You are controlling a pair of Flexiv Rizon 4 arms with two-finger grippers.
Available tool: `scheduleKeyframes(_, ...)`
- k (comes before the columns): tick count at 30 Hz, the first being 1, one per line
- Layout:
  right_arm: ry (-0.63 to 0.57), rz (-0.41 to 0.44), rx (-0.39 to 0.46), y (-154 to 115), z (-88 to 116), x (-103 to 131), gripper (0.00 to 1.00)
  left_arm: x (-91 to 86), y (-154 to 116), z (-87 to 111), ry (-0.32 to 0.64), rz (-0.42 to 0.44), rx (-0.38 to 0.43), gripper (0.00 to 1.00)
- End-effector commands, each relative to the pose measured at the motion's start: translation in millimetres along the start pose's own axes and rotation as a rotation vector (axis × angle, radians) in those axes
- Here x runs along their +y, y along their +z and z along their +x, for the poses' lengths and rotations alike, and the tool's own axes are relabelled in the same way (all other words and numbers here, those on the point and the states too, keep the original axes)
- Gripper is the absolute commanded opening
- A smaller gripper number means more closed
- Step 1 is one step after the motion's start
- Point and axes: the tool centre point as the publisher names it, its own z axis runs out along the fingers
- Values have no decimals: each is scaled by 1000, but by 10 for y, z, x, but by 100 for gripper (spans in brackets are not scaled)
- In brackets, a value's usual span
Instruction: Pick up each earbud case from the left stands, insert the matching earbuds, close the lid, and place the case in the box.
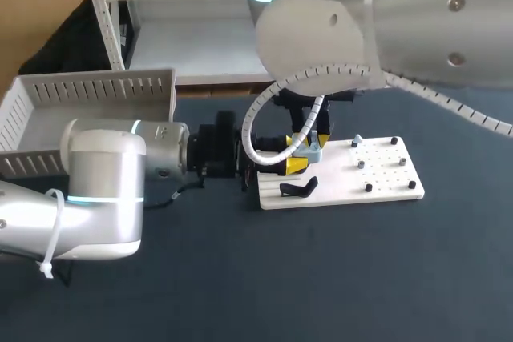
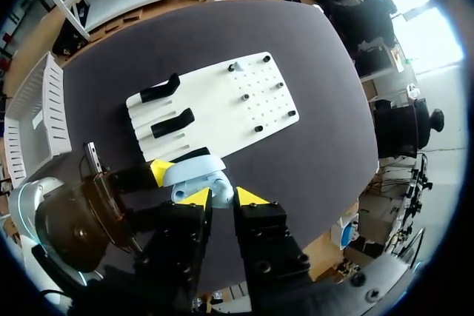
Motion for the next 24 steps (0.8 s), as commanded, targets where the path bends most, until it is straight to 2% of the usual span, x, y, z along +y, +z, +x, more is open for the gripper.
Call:
scheduleKeyframes(1, 0, 6, 3, 14, -18, 30, 0, -19, 3, -2, 2, -8, 0, 0)
scheduleKeyframes(6, 1, 12, 10, 39, -20, 42, 0, -19, 3, -2, 2, -8, 0, 0)
scheduleKeyframes(7, 1, 13, 12, 43, -19, 43, 5, -19, 3, -2, 2, -8, 0, 0)
scheduleKeyframes(8, 1, 14, 14, 46, -20, 45, 23, -19, 3, -2, 2, -8, 0, 0)
scheduleKeyframes(12, 2, 14, 18, 55, -21, 48, 39, -19, 3, -2, 2, -8, 0, 0)
scheduleKeyframes(19, 2, -12, 9, -38, 20, 32, 41, -19, 3, -2, 2, -8, 0, 0)
scheduleKeyframes(24, 6, -84, -7, -235, 74, -99, 43, -19, 3, -2, 2, -8, 0, 0)
